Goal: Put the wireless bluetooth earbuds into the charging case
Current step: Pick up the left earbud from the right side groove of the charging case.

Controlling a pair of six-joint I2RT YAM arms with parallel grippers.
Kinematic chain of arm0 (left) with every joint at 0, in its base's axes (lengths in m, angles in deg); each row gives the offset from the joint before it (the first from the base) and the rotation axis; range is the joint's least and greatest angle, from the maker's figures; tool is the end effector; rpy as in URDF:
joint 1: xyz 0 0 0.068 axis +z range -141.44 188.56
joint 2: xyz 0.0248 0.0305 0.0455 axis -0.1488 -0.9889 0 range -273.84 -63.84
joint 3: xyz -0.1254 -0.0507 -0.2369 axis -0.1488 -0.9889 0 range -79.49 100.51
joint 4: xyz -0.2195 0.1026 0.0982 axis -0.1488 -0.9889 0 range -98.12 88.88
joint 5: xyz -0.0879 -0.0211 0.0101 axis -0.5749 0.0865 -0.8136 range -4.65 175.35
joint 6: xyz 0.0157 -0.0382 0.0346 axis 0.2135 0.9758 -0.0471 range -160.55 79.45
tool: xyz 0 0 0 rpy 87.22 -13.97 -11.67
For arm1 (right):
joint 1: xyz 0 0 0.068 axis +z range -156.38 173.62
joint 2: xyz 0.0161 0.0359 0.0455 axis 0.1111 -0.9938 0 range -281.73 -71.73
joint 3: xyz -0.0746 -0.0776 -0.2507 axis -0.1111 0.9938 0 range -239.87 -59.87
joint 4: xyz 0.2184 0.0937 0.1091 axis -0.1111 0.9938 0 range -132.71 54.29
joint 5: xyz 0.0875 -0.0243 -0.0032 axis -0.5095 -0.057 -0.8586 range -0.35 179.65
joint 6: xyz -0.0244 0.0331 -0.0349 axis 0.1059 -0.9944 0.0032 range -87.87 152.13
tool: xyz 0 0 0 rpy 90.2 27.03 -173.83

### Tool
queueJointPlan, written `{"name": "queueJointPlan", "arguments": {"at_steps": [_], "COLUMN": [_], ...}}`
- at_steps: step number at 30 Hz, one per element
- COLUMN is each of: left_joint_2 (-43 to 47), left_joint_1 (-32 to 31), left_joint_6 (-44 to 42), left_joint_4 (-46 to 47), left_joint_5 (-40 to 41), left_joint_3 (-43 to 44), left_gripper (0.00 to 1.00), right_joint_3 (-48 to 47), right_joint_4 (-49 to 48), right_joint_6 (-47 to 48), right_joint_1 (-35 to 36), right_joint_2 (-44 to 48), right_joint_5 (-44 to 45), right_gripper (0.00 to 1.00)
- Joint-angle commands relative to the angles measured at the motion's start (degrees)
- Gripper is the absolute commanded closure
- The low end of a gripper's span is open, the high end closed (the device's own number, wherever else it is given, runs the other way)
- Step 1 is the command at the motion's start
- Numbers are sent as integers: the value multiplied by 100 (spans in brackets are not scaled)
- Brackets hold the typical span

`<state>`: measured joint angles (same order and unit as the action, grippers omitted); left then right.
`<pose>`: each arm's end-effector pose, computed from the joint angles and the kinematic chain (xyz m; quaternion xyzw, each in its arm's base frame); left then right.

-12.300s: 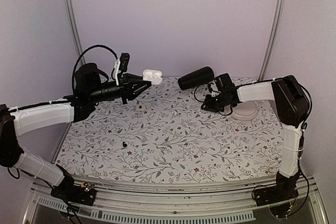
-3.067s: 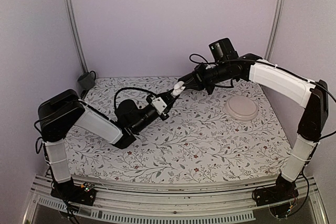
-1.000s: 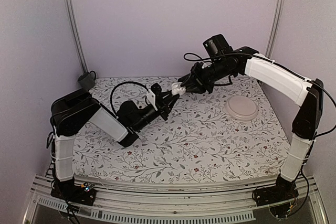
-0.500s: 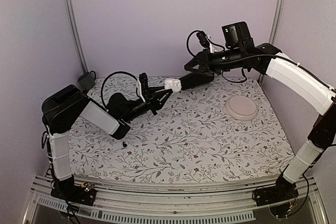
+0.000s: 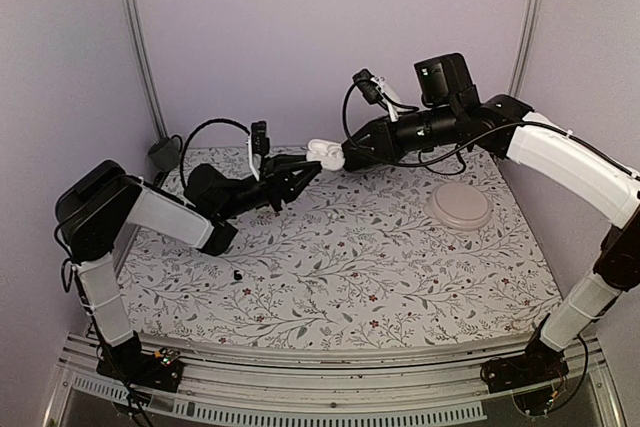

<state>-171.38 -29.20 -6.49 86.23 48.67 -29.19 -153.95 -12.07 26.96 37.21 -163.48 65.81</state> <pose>0.2805 -0.2442 0.2431 0.2878 0.4648 -0.6096 0.5740 0.2539 0.2616 0.3967 -0.3764 0.7584 0.3686 0.3838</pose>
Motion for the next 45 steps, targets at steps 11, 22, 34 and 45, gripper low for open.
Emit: {"name": "queueJointPlan", "arguments": {"at_steps": [11,22,34,45], "left_joint_2": [404,469,445,463], "left_joint_1": [62,58,58,64], "left_joint_6": [97,77,92,51], "left_joint_4": [1410,1344,1394,1451], "left_joint_5": [-169,-199,-209,-114], "left_joint_3": [-116,-144,-109,-126], "left_gripper": [100,100,100,100], "right_joint_3": [-296,-457,-573,-526], "right_joint_4": [-140,-163,-64,143], "right_joint_6": [265,227,209,247], "right_joint_1": [170,177,295,367], "right_joint_2": [-28,-91,-301,-331], "right_joint_5": [200,304,296,373], "right_gripper": [82,82,83,92]}}
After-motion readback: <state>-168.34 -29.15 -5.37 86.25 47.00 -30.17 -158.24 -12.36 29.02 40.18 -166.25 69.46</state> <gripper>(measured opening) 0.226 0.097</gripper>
